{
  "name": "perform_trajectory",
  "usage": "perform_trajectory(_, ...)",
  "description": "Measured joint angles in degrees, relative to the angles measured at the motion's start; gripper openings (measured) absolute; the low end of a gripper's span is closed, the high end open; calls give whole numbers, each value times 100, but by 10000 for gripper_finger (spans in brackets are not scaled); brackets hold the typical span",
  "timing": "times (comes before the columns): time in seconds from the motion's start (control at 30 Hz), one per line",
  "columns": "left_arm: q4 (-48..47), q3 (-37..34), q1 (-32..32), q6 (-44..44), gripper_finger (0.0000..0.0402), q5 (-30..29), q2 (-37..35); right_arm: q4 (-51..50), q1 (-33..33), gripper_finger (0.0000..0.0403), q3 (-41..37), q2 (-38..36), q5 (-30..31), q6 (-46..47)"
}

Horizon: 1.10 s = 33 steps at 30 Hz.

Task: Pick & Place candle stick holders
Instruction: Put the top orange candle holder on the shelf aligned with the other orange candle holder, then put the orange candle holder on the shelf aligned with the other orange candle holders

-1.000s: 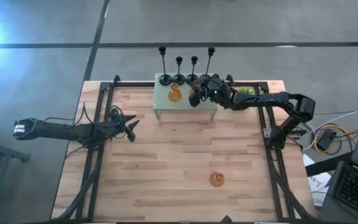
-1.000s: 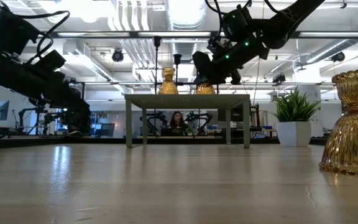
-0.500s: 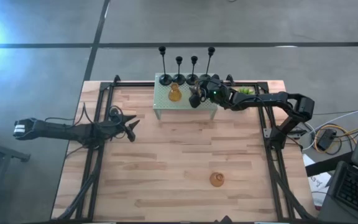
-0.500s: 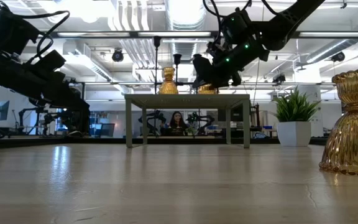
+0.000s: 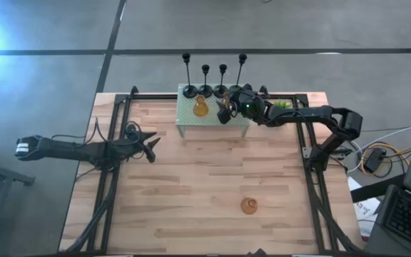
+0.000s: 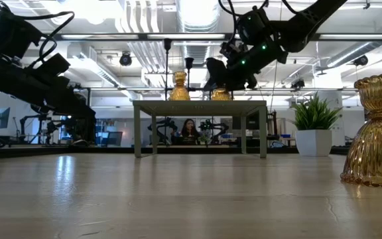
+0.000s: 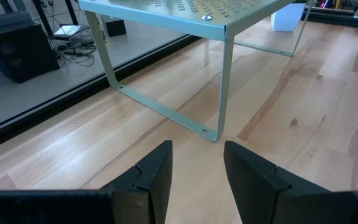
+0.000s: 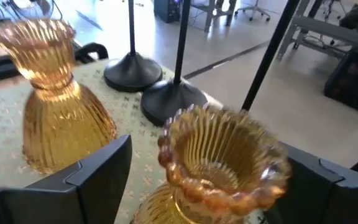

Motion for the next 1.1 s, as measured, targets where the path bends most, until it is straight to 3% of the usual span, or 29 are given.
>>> perform_trajectory(0.57,2,0,1,1,149,2,-1,-611,66,317,404,-589,-49,-394)
perform_trajectory(0.83,4,0,1,-1,149,0,0,-1892,273,306,924,-917,-61,-338)
perform_trajectory(1.1,4,0,2,0,149,0,0,-3095,768,284,1679,-1157,-643,-180)
